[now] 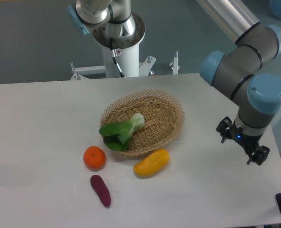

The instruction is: Pick up the green vegetable from the basket

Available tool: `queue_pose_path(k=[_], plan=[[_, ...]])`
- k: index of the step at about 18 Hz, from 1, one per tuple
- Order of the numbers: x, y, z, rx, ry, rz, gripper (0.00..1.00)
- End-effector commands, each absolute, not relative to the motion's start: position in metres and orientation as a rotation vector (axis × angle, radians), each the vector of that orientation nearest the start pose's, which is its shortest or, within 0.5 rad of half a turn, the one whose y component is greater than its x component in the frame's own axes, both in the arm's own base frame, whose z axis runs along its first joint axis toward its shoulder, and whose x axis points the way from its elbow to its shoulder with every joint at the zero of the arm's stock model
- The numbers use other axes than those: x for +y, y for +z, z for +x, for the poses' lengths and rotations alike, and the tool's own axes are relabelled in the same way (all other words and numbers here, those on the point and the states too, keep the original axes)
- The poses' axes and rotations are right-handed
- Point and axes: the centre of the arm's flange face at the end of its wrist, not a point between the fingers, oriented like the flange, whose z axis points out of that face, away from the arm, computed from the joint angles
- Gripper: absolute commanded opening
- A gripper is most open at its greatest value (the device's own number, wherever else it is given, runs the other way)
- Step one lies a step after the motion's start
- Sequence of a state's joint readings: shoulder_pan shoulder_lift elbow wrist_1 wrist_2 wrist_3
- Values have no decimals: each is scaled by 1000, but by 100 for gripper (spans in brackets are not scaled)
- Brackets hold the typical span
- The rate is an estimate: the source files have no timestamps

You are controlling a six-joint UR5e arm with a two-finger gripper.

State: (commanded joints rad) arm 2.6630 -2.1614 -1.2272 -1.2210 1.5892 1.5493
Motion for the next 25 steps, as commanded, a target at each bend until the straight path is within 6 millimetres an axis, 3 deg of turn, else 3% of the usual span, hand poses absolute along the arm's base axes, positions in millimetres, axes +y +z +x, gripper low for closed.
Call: queue_pose_path(k=[20, 25], plan=[[449, 325, -572, 665, 175, -3039, 100], [440, 318, -535, 654, 133, -3028, 100]])
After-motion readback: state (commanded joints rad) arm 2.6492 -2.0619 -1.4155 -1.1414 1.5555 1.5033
